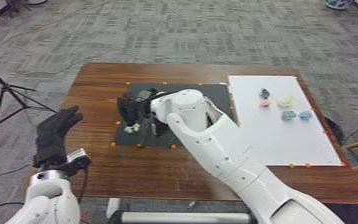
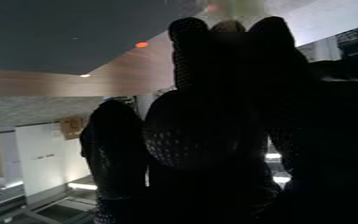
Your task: Arrange flowers
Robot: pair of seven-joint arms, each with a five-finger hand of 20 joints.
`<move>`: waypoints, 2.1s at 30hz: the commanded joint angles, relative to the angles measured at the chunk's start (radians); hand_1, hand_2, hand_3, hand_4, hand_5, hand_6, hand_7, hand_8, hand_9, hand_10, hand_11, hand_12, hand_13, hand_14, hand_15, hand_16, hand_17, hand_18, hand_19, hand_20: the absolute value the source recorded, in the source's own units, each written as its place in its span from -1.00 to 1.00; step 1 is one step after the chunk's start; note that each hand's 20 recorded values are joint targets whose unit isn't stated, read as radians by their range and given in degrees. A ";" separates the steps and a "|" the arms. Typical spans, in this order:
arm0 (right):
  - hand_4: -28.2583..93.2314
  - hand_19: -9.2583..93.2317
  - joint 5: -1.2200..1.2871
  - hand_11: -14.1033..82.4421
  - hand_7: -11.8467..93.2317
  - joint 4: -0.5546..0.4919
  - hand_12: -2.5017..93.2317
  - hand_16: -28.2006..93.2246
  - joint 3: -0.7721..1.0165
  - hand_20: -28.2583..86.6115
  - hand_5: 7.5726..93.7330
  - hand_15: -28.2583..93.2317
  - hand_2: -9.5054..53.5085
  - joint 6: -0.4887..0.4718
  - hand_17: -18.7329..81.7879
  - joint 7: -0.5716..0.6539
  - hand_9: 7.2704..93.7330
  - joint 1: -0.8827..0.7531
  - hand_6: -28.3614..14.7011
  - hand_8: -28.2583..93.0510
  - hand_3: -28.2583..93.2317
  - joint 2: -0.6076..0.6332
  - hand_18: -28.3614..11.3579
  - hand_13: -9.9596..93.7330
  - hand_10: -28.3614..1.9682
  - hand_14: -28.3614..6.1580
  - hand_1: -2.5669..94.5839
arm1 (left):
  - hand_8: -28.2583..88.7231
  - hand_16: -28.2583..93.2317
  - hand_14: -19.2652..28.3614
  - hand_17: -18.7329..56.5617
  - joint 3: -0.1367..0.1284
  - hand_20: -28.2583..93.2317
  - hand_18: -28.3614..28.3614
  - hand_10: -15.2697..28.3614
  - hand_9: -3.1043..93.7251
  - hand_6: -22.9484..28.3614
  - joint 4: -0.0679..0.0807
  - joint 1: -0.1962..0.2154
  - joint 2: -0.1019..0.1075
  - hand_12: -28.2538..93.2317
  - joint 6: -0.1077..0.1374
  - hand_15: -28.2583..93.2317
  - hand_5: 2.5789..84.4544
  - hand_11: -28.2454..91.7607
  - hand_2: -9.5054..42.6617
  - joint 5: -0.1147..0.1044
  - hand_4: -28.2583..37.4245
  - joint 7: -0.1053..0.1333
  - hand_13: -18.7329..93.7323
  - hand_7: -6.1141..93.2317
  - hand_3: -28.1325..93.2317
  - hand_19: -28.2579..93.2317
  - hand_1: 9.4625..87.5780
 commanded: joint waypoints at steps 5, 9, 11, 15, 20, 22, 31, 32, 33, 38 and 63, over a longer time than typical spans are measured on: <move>-0.84 1.00 0.003 -0.50 -0.36 -0.013 -0.61 0.02 -0.025 0.56 0.26 0.48 -1.00 -0.032 0.53 0.036 0.44 0.043 0.36 -0.49 0.55 0.016 -0.34 0.90 0.21 0.58 0.03 | -0.68 -0.57 0.48 -0.39 -0.021 -0.28 0.44 0.37 0.16 0.13 -0.022 0.027 -0.011 -0.37 -0.020 -0.23 0.19 -0.15 -0.21 0.006 -1.00 -0.004 0.02 -0.54 0.62 -0.28 -0.59; -0.82 1.00 0.144 -0.53 -0.37 -0.083 -0.62 0.01 -0.067 0.53 0.13 0.47 -1.00 0.010 0.49 0.111 0.28 0.093 0.33 -0.70 0.61 0.116 -0.36 0.87 0.15 0.56 -0.05 | -0.68 -0.57 0.48 -0.39 -0.023 -0.28 0.45 0.37 0.15 0.13 -0.022 0.028 -0.015 -0.37 -0.022 -0.23 0.18 -0.15 -0.26 0.011 -1.00 -0.007 0.02 -0.54 0.63 -0.28 -0.59; -0.82 1.00 0.248 -0.53 -0.37 -0.175 -0.62 0.00 -0.104 0.50 0.08 0.47 -0.99 0.059 0.46 0.164 0.23 0.118 0.32 -0.70 0.60 0.219 -0.37 0.85 0.15 0.52 -0.07 | -0.68 -0.57 0.47 -0.39 -0.020 -0.29 0.44 0.37 0.15 0.12 -0.022 0.027 -0.010 -0.37 -0.018 -0.24 0.18 -0.15 -0.30 0.004 -1.00 -0.003 0.01 -0.54 0.63 -0.29 -0.59; -0.81 1.00 0.353 -0.53 -0.41 -0.363 -0.61 -0.02 -0.098 0.38 0.07 0.40 -0.98 0.355 0.36 0.239 0.24 0.074 0.29 -0.68 0.57 0.452 -0.44 0.79 0.10 0.40 -0.19 | -0.68 -0.57 0.45 -0.37 -0.023 -0.30 0.41 0.38 0.14 0.12 -0.022 0.027 -0.015 -0.38 -0.022 -0.26 0.18 -0.16 -0.31 0.011 -1.00 -0.007 0.00 -0.54 0.63 -0.31 -0.59; -0.80 0.96 0.418 -0.52 -0.50 -0.435 -0.59 -0.01 -0.026 0.33 0.12 0.25 -1.00 0.664 0.33 0.264 0.31 -0.008 0.14 -0.63 0.52 0.693 -0.53 0.79 -0.05 0.31 -0.42 | -0.68 -0.57 0.45 -0.37 -0.037 -0.29 0.40 0.37 0.14 0.09 -0.022 0.030 -0.038 -0.38 -0.038 -0.27 0.18 -0.16 -0.31 0.038 -1.00 -0.025 0.00 -0.53 0.63 -0.32 -0.59; -0.80 0.95 0.437 -0.52 -0.49 -0.442 -0.59 0.01 0.032 0.33 0.12 0.24 -1.00 0.700 0.32 0.275 0.31 -0.063 0.14 -0.62 0.51 0.761 -0.55 0.79 -0.05 0.30 -0.43 | -0.68 -0.57 0.45 -0.37 -0.046 -0.29 0.40 0.37 0.14 0.09 -0.022 0.032 -0.054 -0.38 -0.049 -0.26 0.18 -0.16 -0.31 0.055 -1.00 -0.037 0.01 -0.53 0.63 -0.31 -0.59; -0.83 0.99 0.429 -0.49 -0.46 -0.426 -0.57 0.03 0.275 0.36 0.14 0.28 -1.00 0.609 0.40 0.362 0.35 -0.299 0.18 -0.62 0.52 0.939 -0.48 0.87 0.05 0.41 -0.38 | -0.69 -0.56 0.46 -0.38 -0.062 -0.28 0.42 0.36 0.14 0.08 -0.022 0.034 -0.079 -0.38 -0.067 -0.25 0.18 -0.16 -0.32 0.084 -1.00 -0.056 0.01 -0.52 0.63 -0.30 -0.59; -0.83 0.99 0.425 -0.49 -0.46 -0.420 -0.57 0.03 0.301 0.36 0.14 0.29 -1.00 0.580 0.41 0.366 0.36 -0.319 0.18 -0.62 0.52 0.943 -0.47 0.88 0.05 0.41 -0.37 | -0.69 -0.56 0.46 -0.38 -0.061 -0.28 0.42 0.37 0.14 0.08 -0.022 0.034 -0.078 -0.37 -0.067 -0.25 0.18 -0.15 -0.32 0.082 -1.00 -0.055 0.01 -0.52 0.63 -0.30 -0.59; -0.83 1.00 0.425 -0.48 -0.45 -0.417 -0.57 0.03 0.325 0.37 0.15 0.29 -1.00 0.564 0.41 0.371 0.37 -0.341 0.20 -0.62 0.53 0.950 -0.47 0.88 0.06 0.42 -0.37 | -0.69 -0.56 0.46 -0.38 -0.059 -0.28 0.42 0.36 0.14 0.08 -0.022 0.034 -0.076 -0.37 -0.065 -0.25 0.18 -0.15 -0.32 0.080 -1.00 -0.054 0.01 -0.52 0.63 -0.30 -0.59; -0.84 1.00 0.416 -0.46 -0.40 -0.382 -0.56 0.04 0.371 0.39 0.18 0.32 -1.00 0.511 0.43 0.360 0.40 -0.385 0.29 -0.64 0.55 0.956 -0.44 0.89 0.09 0.45 -0.30 | -0.69 -0.57 0.46 -0.38 -0.148 -0.28 0.43 0.36 0.14 0.07 -0.065 0.229 -0.069 -0.37 -0.043 -0.25 0.18 -0.15 -0.32 0.040 -1.00 -0.006 0.01 -0.52 0.63 -0.30 -0.58; -0.87 1.00 0.390 -0.43 -0.34 -0.264 -0.56 0.03 0.505 0.45 0.21 0.40 -1.00 0.402 0.44 0.324 0.44 -0.602 0.41 -0.68 0.59 0.880 -0.43 0.88 0.15 0.47 -0.19 | -0.68 -0.57 0.47 -0.39 -0.130 -0.28 0.44 0.36 0.14 0.07 -0.090 0.262 -0.107 -0.37 -0.104 -0.24 0.19 -0.15 -0.34 0.091 -1.00 -0.053 0.02 -0.51 0.62 -0.29 -0.56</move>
